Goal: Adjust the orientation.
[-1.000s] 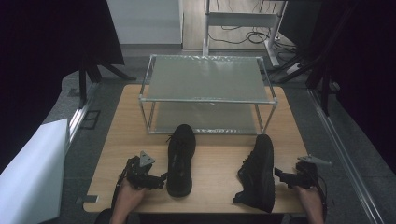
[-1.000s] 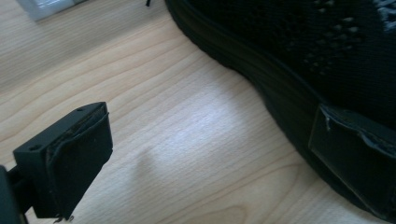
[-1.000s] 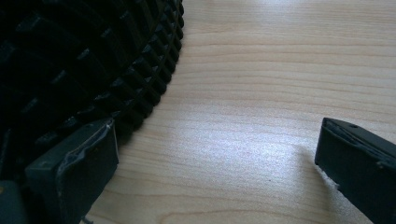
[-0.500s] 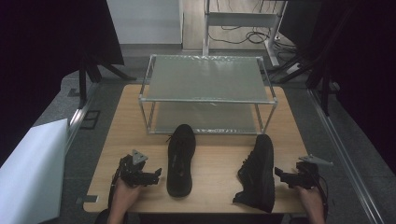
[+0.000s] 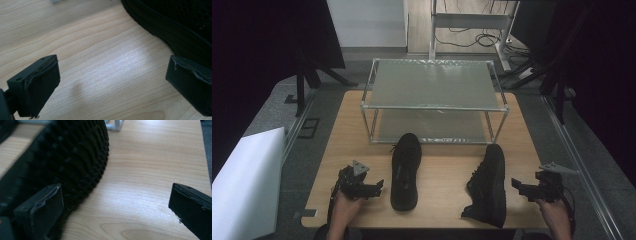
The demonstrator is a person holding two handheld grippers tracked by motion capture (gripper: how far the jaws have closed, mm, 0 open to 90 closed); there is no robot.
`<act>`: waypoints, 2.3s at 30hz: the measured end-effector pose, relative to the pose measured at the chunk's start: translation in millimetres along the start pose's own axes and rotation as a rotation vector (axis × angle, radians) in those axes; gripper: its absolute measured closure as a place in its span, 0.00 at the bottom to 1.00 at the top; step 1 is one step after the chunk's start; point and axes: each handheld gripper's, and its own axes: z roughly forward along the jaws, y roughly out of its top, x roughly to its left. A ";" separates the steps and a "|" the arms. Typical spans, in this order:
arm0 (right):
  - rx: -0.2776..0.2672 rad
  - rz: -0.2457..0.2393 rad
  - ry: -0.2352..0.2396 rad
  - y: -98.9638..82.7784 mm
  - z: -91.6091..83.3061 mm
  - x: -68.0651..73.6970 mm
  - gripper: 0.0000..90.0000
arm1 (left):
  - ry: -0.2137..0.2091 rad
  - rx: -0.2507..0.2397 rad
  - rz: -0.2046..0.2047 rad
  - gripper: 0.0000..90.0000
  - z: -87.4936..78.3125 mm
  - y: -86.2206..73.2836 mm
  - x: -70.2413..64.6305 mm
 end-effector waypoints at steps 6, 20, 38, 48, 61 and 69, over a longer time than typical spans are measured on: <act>-0.001 -0.015 0.037 10.7 -10.7 16.5 0.00 | 0.002 0.010 0.002 0.00 1.1 -0.3 -0.3; -0.003 -0.059 0.048 20.0 -1.4 40.7 0.00 | 0.001 0.029 0.004 0.00 3.4 -1.0 -0.9; 0.002 0.043 0.019 7.2 -15.7 11.7 0.00 | 0.001 0.026 -0.001 0.00 2.2 -1.3 -0.4; 0.028 0.126 -0.026 -9.6 -27.5 -20.6 0.00 | -0.002 0.029 0.002 0.00 3.9 0.0 -2.6; 0.131 0.082 -0.095 -23.2 -0.6 -37.9 0.14 | -0.001 0.028 -0.002 0.00 4.1 0.0 -2.1; 0.117 0.106 -0.065 -22.8 6.5 -33.8 0.15 | -0.002 0.032 0.000 0.00 4.3 0.9 -3.1</act>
